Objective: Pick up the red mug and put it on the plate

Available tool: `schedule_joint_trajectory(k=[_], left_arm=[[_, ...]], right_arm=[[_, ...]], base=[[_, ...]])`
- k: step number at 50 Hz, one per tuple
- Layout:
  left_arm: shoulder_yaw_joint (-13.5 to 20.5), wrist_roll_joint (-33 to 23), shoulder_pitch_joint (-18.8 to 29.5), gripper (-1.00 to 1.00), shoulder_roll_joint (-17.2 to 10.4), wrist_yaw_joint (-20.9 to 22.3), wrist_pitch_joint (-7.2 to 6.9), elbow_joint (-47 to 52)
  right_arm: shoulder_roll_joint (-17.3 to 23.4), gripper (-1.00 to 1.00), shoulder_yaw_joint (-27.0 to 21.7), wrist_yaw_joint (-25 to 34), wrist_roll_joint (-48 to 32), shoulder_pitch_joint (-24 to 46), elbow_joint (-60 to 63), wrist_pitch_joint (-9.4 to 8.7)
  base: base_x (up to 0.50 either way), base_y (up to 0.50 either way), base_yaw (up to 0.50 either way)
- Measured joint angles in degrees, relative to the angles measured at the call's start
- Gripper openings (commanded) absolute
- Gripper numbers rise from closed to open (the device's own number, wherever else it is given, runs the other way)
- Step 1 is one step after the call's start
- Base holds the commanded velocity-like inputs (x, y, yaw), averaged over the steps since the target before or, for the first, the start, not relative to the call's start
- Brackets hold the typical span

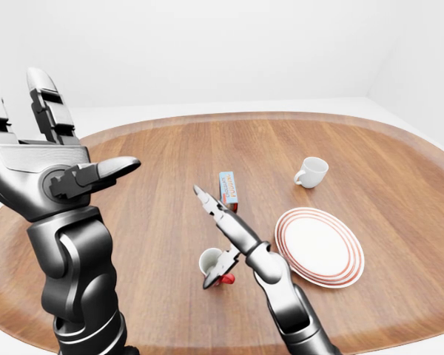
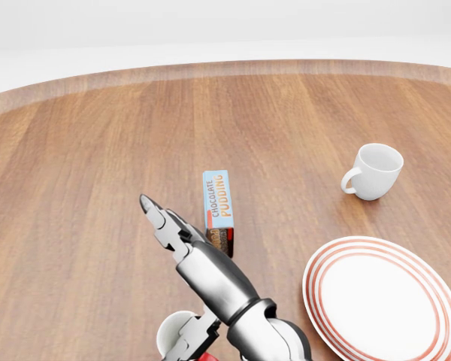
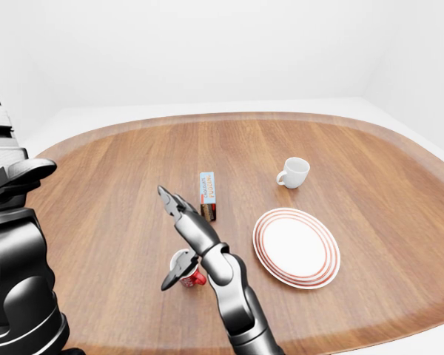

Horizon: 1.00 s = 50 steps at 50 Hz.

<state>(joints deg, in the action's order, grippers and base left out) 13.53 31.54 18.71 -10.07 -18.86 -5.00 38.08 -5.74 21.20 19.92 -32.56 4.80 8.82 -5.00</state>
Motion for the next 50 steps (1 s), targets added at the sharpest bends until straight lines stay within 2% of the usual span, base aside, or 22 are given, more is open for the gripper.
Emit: schedule_joint_trajectory(k=[28, 50], left_arm=[[-0.2, 0.1, -0.3, 1.00, 0.3, -0.1, 0.00, 1.3], [-0.1, 0.6, -0.1, 1.00, 0.1, -0.4, 0.00, 2.2]], right_arm=[[-0.6, 1.00, 1.2, 3.0, -3.7, 1.0, -6.1, 0.00], [-2.0, 1.00, -1.8, 4.1, -7.1, 5.3, -15.2, 0.00]], base=[[0.00, 0.00, 0.00], [0.00, 0.00, 0.00]])
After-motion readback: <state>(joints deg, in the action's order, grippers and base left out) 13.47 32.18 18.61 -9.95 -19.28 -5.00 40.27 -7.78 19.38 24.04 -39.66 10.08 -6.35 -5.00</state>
